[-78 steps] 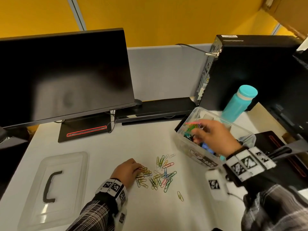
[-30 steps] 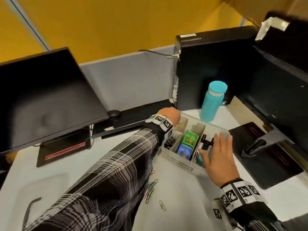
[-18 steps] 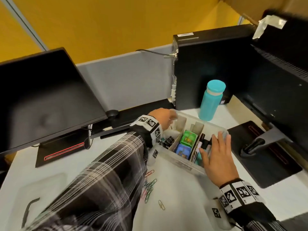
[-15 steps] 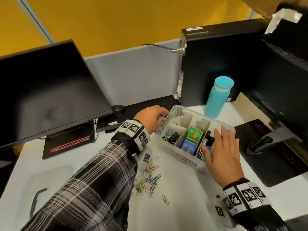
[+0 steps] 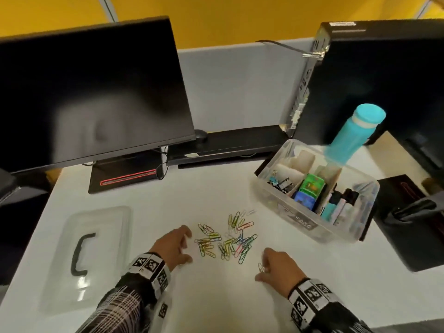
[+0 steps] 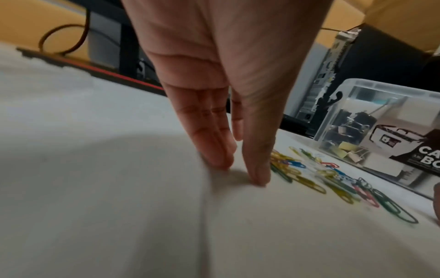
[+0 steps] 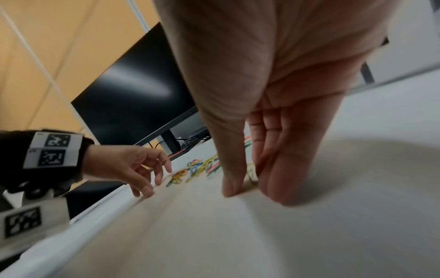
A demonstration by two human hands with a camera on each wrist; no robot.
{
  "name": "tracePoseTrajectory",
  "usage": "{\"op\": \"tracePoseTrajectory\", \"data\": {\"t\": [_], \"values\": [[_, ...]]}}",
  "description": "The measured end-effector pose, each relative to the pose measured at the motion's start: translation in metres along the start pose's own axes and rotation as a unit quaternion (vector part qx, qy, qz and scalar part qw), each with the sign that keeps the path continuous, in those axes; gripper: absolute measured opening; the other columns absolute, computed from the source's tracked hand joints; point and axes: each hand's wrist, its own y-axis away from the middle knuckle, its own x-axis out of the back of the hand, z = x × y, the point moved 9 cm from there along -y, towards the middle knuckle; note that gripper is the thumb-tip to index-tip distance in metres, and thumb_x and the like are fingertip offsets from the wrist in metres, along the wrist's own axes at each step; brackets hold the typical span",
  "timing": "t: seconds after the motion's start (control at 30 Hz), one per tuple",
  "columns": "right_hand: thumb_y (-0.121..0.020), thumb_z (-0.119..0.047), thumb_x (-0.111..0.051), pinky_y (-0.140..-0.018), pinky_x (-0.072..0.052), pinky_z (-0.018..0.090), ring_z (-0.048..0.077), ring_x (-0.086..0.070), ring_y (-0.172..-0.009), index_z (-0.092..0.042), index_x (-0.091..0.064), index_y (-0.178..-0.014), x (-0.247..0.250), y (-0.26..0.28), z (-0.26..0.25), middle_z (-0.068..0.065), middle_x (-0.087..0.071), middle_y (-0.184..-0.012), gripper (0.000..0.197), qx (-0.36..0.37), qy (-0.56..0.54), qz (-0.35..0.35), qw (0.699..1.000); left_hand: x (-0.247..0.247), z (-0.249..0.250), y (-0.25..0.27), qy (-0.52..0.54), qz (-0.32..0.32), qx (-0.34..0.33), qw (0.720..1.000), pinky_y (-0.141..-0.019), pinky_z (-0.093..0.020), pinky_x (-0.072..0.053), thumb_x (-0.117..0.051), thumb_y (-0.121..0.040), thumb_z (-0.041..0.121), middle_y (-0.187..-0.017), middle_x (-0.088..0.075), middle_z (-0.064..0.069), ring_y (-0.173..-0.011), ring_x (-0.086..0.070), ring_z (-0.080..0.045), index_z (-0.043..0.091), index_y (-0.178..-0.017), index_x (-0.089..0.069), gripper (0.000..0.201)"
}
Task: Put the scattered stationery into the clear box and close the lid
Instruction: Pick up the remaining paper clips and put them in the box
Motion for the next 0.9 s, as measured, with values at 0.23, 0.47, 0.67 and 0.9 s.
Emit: {"op": "tracePoseTrajectory", "data": {"t": [0.23,0.47,0.67,0.9], "values": [[-0.084,-0.019,-0.064,-0.074,-0.047,0.027,0.016,-0.057,-0.077,-0.02,-0.053,-0.08,0.008,-0.026,-0.04,0.001,-0.06,-0.086,0.012,0.054,-0.063,0.088,0.993,-0.015,0.034,-0.018,0.067,0.039,-0.03,0.997,-0.067,-0.028,-0.046,-0.074,-0.073,0.023,-0.075,-0.057,0.009,-0.063,-0.049,-0.007,0.023,-0.091,-0.049,0.031],[-0.09,-0.022,-0.044,-0.099,-0.042,0.038,0.026,-0.038,-0.126,-0.018,-0.043,-0.132,0.061,-0.049,-0.087,0.007,-0.04,-0.138,0.042,0.157,0.143,0.184,0.96,0.016,0.052,-0.033,-0.035,0.129,-0.099,0.986,-0.105,-0.028,-0.033,-0.051,-0.088,0.021,-0.136,-0.039,0.001,-0.122,-0.037,-0.016,0.022,-0.133,-0.039,0.046],[-0.097,-0.03,-0.031,-0.119,-0.005,0.042,0.03,0.004,-0.146,-0.019,-0.004,-0.152,0.013,-0.052,-0.069,0.005,0.005,-0.16,0.062,0.112,0.201,0.071,0.97,-0.021,0.064,-0.027,-0.107,0.03,-0.167,0.98,-0.117,-0.027,-0.008,-0.039,-0.089,0.01,-0.157,-0.011,0.004,-0.144,-0.006,-0.017,0.018,-0.15,-0.011,0.068],[-0.086,-0.019,-0.043,-0.108,-0.033,0.036,0.027,-0.026,-0.137,-0.017,-0.021,-0.149,0.017,-0.027,-0.07,0.004,-0.02,-0.155,0.066,0.186,0.168,0.106,0.962,-0.035,0.052,-0.014,-0.114,0.012,-0.186,0.976,-0.111,-0.03,-0.03,-0.063,-0.078,0.051,-0.147,-0.023,0.004,-0.132,-0.024,-0.016,0.021,-0.149,-0.012,0.092]]}}
